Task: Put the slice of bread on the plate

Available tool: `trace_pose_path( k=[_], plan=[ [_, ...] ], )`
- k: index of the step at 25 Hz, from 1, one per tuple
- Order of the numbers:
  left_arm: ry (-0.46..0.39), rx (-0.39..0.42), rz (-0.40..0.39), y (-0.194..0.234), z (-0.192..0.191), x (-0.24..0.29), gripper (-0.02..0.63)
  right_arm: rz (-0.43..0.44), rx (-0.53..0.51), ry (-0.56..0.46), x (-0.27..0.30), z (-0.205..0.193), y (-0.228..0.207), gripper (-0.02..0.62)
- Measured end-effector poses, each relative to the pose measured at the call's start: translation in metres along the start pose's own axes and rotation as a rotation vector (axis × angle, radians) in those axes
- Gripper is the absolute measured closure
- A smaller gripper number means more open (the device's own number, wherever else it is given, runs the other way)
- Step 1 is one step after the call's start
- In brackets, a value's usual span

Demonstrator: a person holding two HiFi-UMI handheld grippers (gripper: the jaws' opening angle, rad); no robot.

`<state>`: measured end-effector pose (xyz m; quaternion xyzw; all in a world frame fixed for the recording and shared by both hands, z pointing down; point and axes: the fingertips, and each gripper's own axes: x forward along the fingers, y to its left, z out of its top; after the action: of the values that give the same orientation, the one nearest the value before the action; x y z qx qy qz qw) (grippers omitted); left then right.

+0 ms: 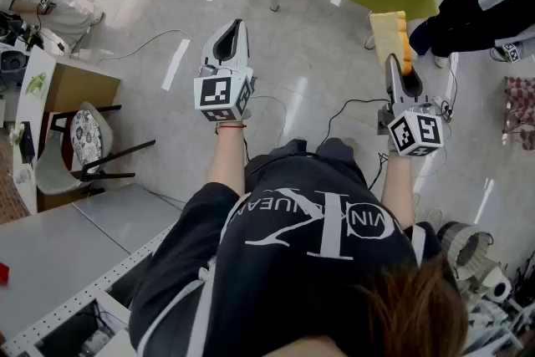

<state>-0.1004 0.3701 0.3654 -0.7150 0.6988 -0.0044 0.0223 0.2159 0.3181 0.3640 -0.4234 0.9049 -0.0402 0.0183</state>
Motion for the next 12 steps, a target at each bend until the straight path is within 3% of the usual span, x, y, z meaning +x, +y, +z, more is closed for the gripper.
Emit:
trace_pose_path(
  k=[12],
  plan=[
    [0.016, -0.037, -0.017, -0.004, -0.01, 0.002, 0.606, -0.009, 0.004, 0.014, -0.012, -0.007, -0.001, 0.499]
  ],
)
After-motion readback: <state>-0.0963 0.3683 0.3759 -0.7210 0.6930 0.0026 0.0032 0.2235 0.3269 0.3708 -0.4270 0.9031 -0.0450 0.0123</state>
